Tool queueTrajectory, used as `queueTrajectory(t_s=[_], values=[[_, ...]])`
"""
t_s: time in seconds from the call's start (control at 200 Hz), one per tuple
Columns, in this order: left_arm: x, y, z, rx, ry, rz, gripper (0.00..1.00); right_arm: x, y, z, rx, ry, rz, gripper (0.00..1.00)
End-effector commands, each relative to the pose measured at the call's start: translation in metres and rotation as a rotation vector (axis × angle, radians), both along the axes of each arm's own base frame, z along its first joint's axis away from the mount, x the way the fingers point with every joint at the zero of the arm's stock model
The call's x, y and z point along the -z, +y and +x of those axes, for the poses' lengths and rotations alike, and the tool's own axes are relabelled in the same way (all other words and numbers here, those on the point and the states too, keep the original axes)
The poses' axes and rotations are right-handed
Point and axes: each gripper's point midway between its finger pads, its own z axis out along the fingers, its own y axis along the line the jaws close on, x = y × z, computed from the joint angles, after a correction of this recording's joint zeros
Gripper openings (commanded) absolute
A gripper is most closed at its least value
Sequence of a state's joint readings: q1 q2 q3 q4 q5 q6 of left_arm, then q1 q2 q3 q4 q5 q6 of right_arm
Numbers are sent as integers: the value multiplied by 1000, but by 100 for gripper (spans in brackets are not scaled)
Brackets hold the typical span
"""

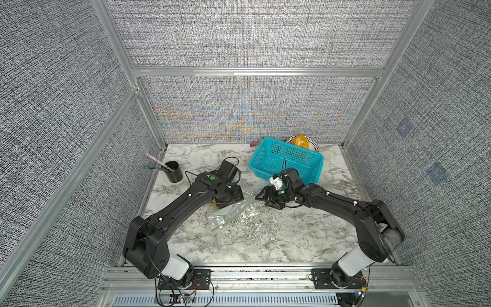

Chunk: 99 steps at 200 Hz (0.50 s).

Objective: Open the zip-top bag and take out the pineapple
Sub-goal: Adjust the zipper food storage bag at the center of the board.

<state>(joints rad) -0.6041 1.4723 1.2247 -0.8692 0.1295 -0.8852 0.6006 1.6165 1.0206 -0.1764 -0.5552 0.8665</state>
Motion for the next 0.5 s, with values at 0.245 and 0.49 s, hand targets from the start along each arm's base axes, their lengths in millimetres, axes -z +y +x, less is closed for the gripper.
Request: queueTrajectory(t_s=[0.245, 0.49], values=[[-20, 28, 22, -138, -68, 71, 70, -18, 57, -1, -117, -39, 90, 73], [-28, 41, 21, -168, -109, 95, 68, 2, 55, 7, -102, -19, 60, 73]])
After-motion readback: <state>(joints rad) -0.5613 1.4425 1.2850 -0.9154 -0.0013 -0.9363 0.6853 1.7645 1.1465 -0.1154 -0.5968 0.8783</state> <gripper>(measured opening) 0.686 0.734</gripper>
